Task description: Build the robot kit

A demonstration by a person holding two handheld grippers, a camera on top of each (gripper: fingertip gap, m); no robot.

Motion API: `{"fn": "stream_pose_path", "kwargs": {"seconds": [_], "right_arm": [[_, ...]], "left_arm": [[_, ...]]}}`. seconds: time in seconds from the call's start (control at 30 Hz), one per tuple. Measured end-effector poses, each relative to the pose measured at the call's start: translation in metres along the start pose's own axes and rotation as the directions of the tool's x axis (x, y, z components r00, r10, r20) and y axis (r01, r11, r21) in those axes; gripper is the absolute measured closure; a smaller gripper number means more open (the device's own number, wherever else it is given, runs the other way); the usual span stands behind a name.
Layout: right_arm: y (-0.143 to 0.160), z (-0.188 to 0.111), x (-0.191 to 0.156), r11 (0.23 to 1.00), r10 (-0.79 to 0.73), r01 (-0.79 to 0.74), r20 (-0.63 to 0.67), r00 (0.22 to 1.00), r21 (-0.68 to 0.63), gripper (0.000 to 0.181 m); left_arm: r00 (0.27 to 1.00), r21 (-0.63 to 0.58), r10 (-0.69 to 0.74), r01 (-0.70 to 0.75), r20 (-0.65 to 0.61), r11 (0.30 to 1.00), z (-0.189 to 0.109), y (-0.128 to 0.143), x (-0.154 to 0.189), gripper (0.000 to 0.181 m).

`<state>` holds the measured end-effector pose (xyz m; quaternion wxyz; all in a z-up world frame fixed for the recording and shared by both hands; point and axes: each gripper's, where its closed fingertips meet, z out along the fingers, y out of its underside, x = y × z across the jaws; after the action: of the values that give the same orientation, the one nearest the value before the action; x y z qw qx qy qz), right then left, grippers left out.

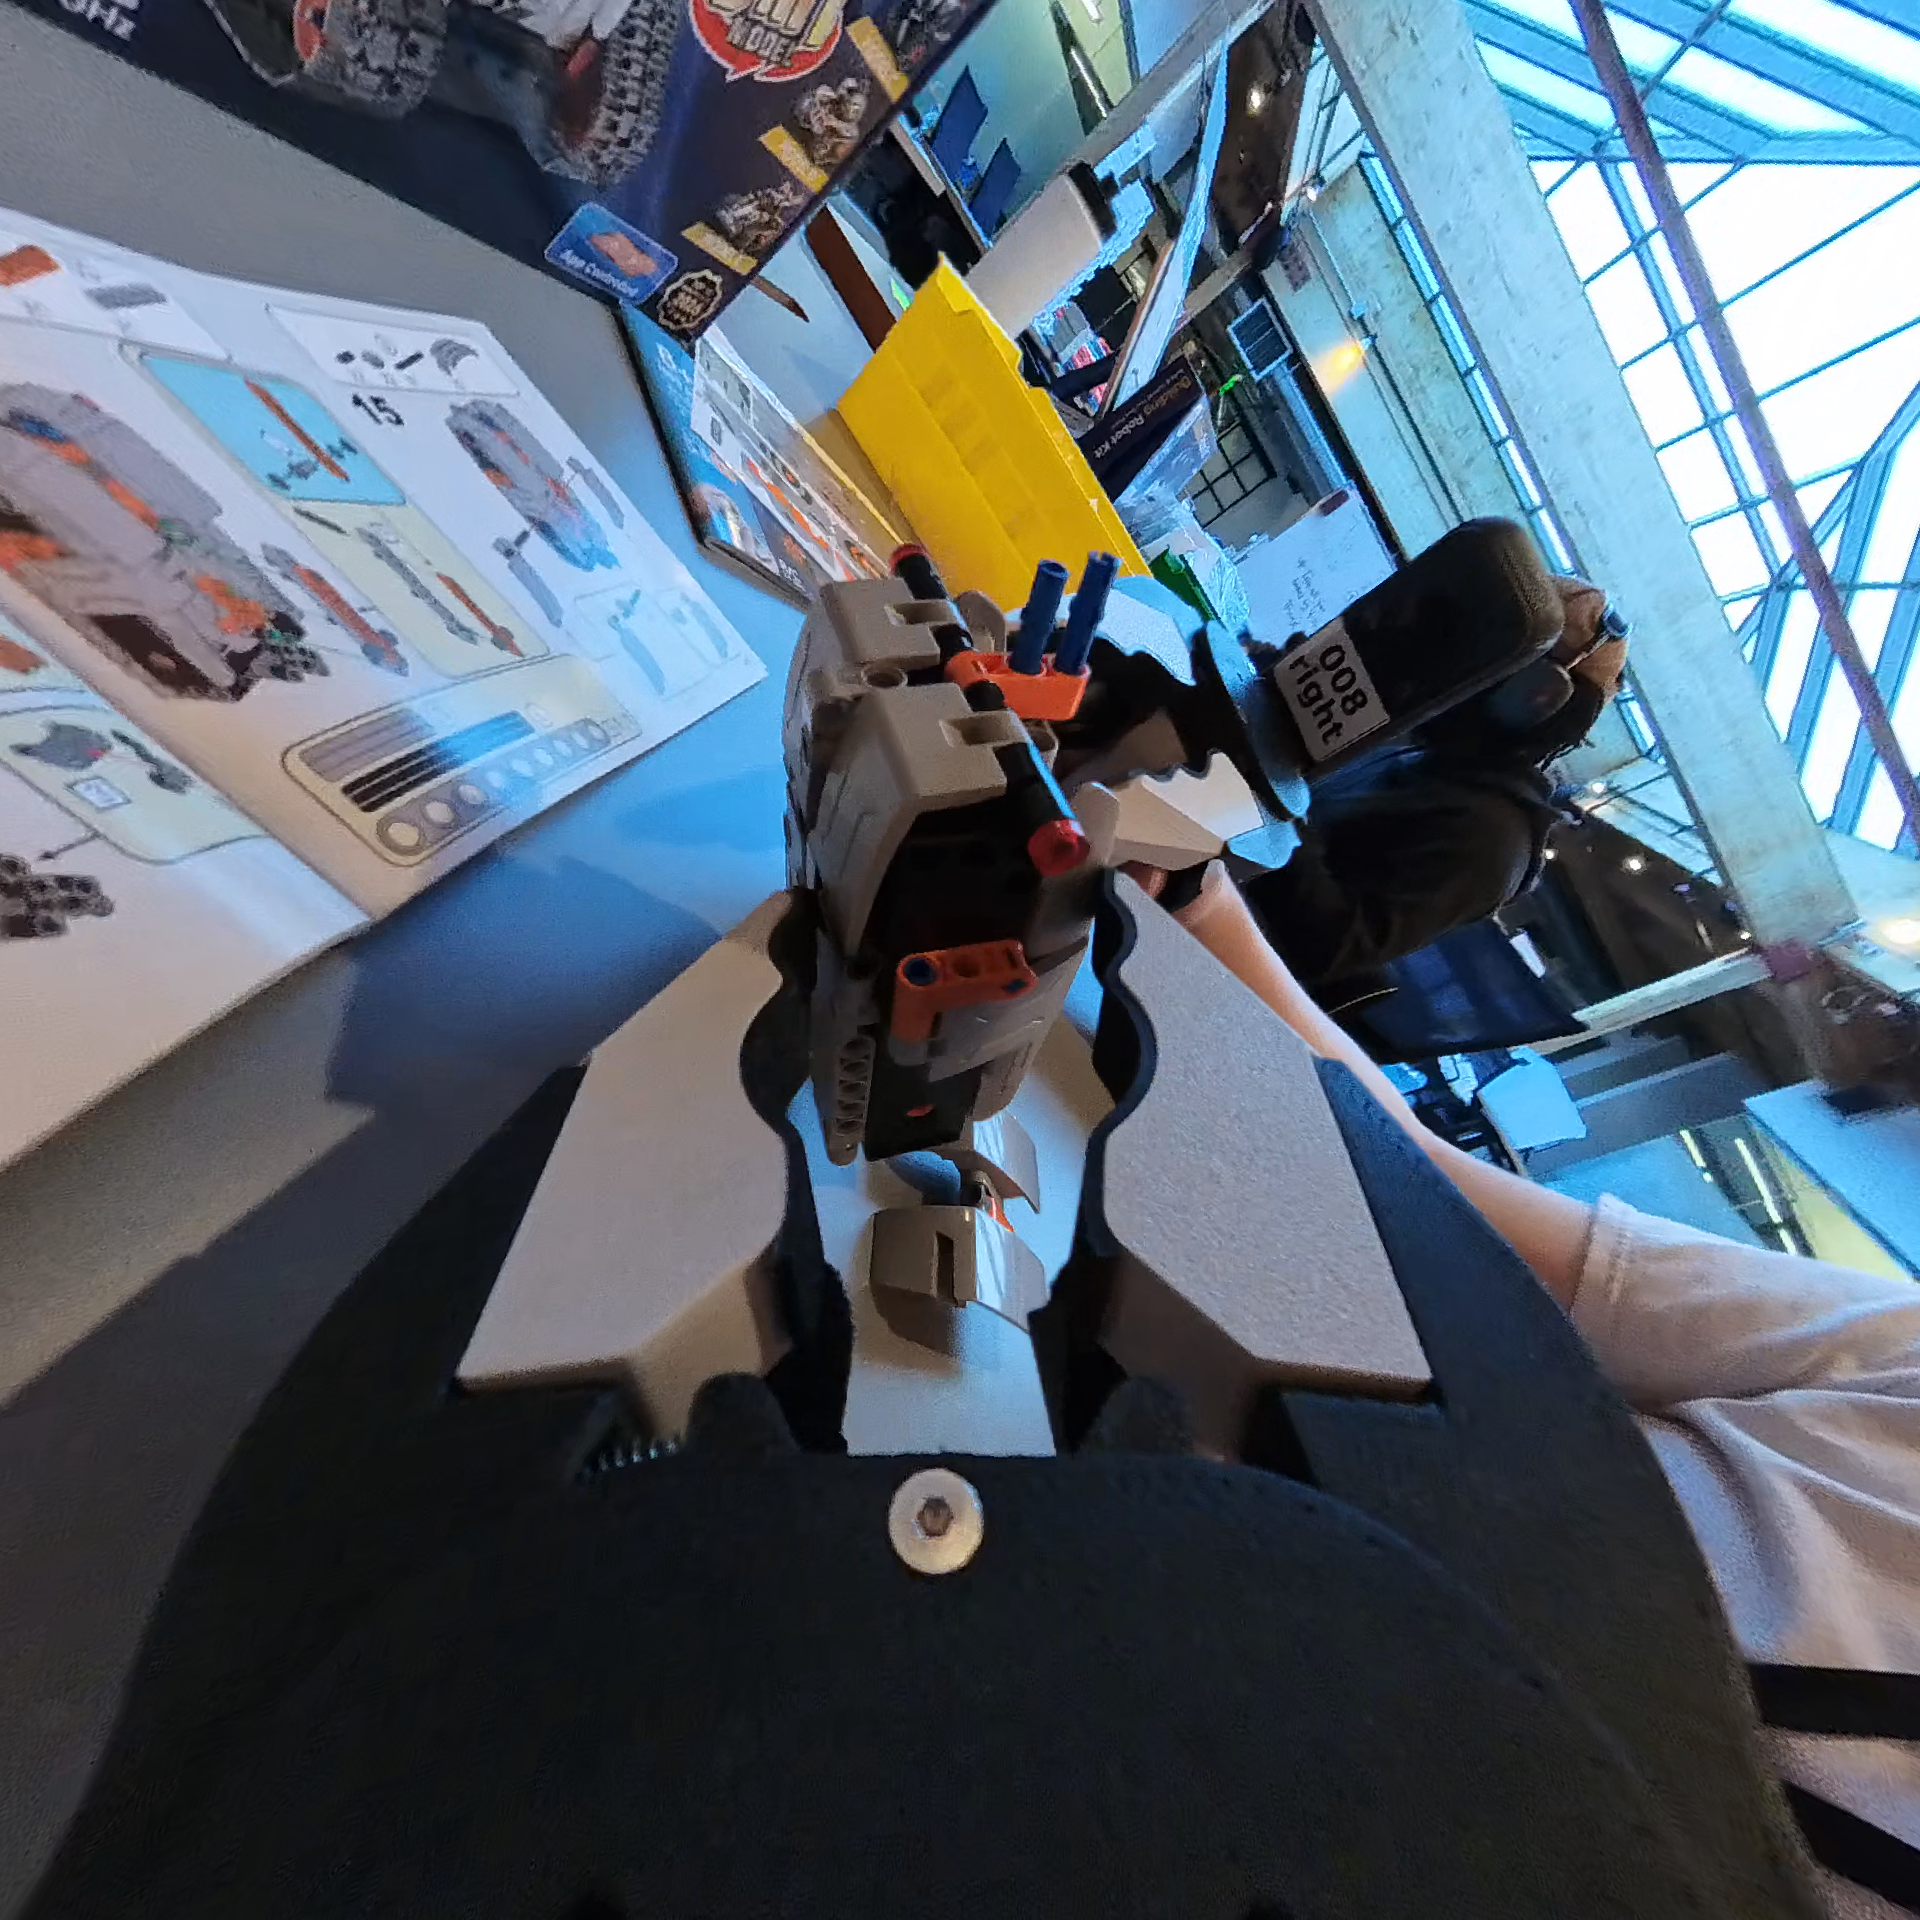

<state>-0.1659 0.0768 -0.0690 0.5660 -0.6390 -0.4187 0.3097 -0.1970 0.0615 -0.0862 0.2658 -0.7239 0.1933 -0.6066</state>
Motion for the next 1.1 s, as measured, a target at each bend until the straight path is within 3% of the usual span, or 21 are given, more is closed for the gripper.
{"fn": "stream_pose_path", "kwargs": {"seconds": [0.17, 0.5, 0.87, 1.1], "right_arm": [[-0.003, 0.006, -0.006, 1.0, 0.002, -0.002, 0.004, 1.0, -0.002, 0.146], [-0.015, 0.014, -0.015, 0.999, -0.042, 0.042, -0.013, 0.999, 0.016, 0.15], [-0.009, 0.021, -0.013, 0.976, -0.219, 0.216, -0.067, 0.974, -0.039, 0.162], [-0.011, 0.021, -0.015, 0.977, -0.212, 0.211, -0.059, 0.975, -0.028, 0.164]], "left_arm": [[0.997, 0.005, -0.083, 0.083, -0.007, 0.997, -0.005, -0.002, -0.005, 0.129], [0.938, -0.1, -0.304, 0.291, -0.164, 0.952, -0.007, 0.014, 0.007, 0.13], [0.93, -0.147, -0.336, 0.315, -0.149, 0.938, -0.002, 0.023, 0.004, 0.129], [0.946, -0.154, -0.29, 0.268, -0.144, 0.951, -0.002, 0.024, 0.005, 0.13]]}}
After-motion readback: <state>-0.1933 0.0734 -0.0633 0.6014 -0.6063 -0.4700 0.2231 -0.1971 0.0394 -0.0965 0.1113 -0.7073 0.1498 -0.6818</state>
